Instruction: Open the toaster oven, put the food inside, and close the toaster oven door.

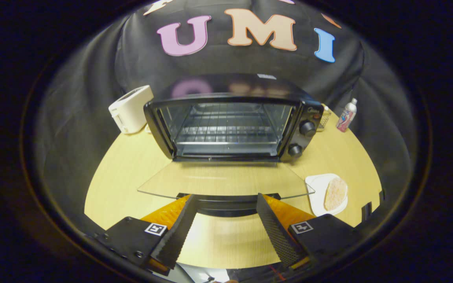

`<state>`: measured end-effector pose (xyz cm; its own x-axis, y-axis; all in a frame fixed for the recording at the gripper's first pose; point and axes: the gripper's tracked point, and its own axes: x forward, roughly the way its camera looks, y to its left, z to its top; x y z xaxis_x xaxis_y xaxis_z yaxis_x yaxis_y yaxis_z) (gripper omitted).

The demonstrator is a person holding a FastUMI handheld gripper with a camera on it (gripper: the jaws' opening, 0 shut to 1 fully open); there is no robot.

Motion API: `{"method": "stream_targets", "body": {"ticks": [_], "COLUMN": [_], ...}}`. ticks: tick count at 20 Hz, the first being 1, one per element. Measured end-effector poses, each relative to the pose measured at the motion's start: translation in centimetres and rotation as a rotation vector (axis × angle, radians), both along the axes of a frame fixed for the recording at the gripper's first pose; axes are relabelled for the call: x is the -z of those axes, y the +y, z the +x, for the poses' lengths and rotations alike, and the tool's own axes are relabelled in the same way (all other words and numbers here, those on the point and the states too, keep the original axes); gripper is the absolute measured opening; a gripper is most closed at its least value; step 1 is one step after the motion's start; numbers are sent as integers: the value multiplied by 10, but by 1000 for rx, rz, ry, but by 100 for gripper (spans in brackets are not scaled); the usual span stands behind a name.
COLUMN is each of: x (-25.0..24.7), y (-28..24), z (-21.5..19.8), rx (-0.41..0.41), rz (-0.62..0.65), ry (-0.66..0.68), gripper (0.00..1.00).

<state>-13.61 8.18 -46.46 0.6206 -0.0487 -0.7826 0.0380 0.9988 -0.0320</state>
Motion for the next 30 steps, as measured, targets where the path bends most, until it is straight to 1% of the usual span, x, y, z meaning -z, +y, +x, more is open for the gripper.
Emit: {"method": "stream_targets", "body": {"ticks": [9, 12, 14, 17, 20, 22, 27, 30], "x": [79, 83, 79, 71, 64, 58, 53, 51], "y": [2, -2, -6, -16, -41, -65, -134, -174], "z": [-45, -52, -51, -47, -49, -50, -51, -44], "rx": [-32, -35, -18, 33, 85, 135, 293, 363], "rz": [-6, -5, 0, 20, -5, -31, -70, -89], "ry": [187, 179, 159, 137, 135, 132, 135, 125], "gripper": [99, 99, 99, 99, 99, 99, 99, 99]}}
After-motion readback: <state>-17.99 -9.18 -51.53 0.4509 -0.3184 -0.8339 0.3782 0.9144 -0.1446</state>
